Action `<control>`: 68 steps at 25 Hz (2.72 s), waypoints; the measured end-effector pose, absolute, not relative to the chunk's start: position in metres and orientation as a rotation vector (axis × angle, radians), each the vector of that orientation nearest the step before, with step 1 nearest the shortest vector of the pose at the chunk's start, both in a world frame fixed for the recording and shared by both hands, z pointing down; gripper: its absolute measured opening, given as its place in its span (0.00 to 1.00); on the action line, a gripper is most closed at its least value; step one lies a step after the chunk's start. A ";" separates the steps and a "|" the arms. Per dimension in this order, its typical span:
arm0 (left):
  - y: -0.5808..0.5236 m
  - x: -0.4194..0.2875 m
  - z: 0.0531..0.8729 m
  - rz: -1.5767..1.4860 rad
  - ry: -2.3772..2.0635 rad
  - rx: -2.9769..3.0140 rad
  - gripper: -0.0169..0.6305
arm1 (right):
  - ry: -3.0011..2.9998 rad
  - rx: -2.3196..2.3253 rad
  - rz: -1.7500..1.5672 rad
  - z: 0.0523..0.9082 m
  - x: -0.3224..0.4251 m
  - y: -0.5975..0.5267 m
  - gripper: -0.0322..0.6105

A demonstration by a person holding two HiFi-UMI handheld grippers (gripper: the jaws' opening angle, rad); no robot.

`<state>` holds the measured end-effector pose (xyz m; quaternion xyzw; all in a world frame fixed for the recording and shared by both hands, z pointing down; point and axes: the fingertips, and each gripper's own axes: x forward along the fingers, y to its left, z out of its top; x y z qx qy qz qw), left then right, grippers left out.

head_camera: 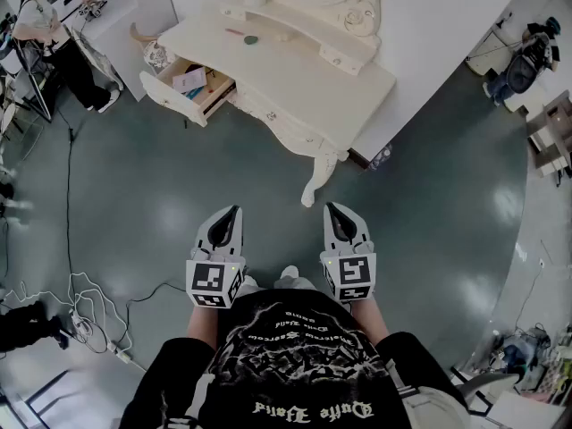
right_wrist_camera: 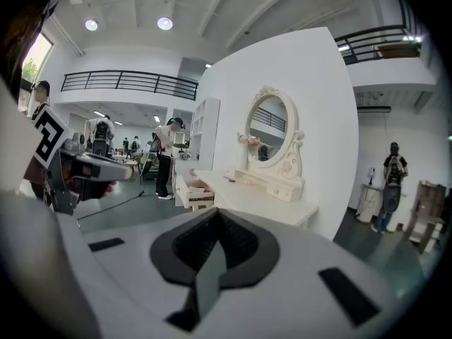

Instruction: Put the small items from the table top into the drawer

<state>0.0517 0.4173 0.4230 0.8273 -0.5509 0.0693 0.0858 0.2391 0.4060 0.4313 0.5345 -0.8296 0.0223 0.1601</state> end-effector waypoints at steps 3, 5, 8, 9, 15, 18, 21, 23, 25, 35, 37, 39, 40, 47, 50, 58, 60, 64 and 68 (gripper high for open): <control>0.418 0.055 0.423 0.281 -1.656 2.506 0.05 | -2.338 1.504 0.010 0.431 0.242 0.405 0.06; 0.418 0.055 0.423 0.295 -1.661 2.510 0.05 | -2.323 1.494 -0.008 0.432 0.244 0.405 0.06; 0.417 0.052 0.424 0.304 -1.676 2.499 0.05 | -2.319 1.488 -0.007 0.434 0.247 0.403 0.06; 0.417 0.052 0.425 0.311 -1.681 2.496 0.05 | -2.318 1.483 -0.011 0.435 0.248 0.403 0.06; 0.419 0.061 0.429 0.342 -1.684 2.495 0.05 | -2.326 1.469 -0.028 0.436 0.258 0.404 0.06; 0.418 0.069 0.434 0.351 -1.685 2.497 0.05 | -2.327 1.451 -0.046 0.438 0.262 0.402 0.06; 0.417 0.077 0.437 0.366 -1.699 2.503 0.05 | -2.328 1.442 -0.053 0.441 0.268 0.398 0.06; 0.416 0.082 0.439 0.372 -1.704 2.501 0.05 | -2.328 1.427 -0.062 0.443 0.271 0.396 0.06; 0.417 0.086 0.444 0.393 -1.698 2.494 0.05 | -2.319 1.406 -0.079 0.446 0.273 0.395 0.06; 0.404 0.097 0.450 0.457 -1.662 2.513 0.05 | -2.298 1.339 -0.064 0.458 0.273 0.384 0.06; 0.401 0.098 0.453 0.482 -1.648 2.524 0.05 | -2.294 1.340 -0.067 0.459 0.272 0.380 0.06; 0.396 0.097 0.454 0.489 -1.642 2.528 0.05 | -2.292 1.341 -0.073 0.459 0.268 0.374 0.06; 0.392 0.095 0.454 0.486 -1.642 2.528 0.05 | -2.291 1.340 -0.077 0.459 0.267 0.371 0.06; 0.360 0.081 0.452 0.489 -1.637 2.539 0.05 | -2.261 1.357 -0.074 0.460 0.260 0.344 0.06; 0.342 0.076 0.453 0.500 -1.624 2.548 0.05 | -2.233 1.366 -0.093 0.459 0.259 0.327 0.07; 0.293 0.062 0.452 0.515 -1.589 2.581 0.05 | -2.195 1.390 -0.081 0.460 0.249 0.286 0.06; 0.283 0.058 0.452 0.522 -1.577 2.589 0.05 | -2.187 1.394 -0.073 0.460 0.246 0.278 0.06; 0.265 0.050 0.453 0.540 -1.553 2.613 0.05 | -2.158 1.394 -0.071 0.461 0.238 0.263 0.06; 0.249 0.034 0.455 0.541 -1.533 2.621 0.05 | -2.145 1.399 -0.091 0.462 0.223 0.250 0.06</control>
